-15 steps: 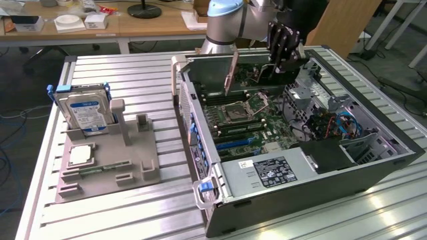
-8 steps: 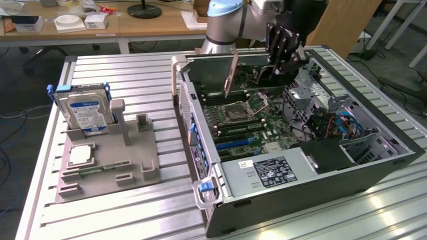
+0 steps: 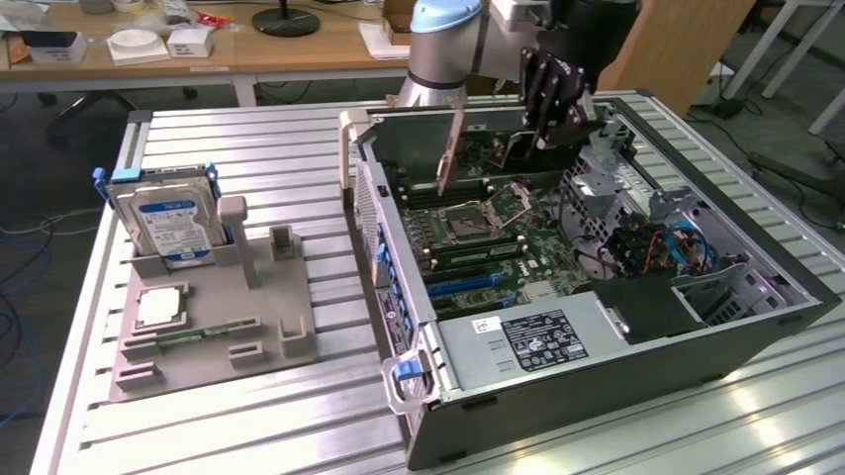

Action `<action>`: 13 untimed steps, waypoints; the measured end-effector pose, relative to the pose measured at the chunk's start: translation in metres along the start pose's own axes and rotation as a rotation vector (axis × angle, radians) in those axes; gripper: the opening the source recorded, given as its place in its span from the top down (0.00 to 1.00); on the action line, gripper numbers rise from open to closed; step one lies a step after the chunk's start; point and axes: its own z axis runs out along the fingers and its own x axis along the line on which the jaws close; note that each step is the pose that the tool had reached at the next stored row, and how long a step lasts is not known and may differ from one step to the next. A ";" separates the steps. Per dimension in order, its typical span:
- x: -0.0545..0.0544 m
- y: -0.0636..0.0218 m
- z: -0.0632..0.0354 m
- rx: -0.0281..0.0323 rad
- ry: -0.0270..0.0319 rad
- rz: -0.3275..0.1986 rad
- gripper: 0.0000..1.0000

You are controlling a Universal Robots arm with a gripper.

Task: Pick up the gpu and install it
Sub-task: 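Insert the gpu into the slot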

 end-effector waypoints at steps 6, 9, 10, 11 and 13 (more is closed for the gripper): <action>0.001 0.0009 0.0070 0.0001 -0.0004 0.000 0.73; 0.001 0.0011 0.0113 0.0001 -0.0004 0.000 0.73; 0.001 0.0011 0.0125 0.0001 -0.0004 0.000 0.73; 0.001 0.0015 0.0133 0.0000 -0.0003 -0.001 0.73; 0.001 0.0031 0.0148 -0.0007 -0.0001 -0.010 0.73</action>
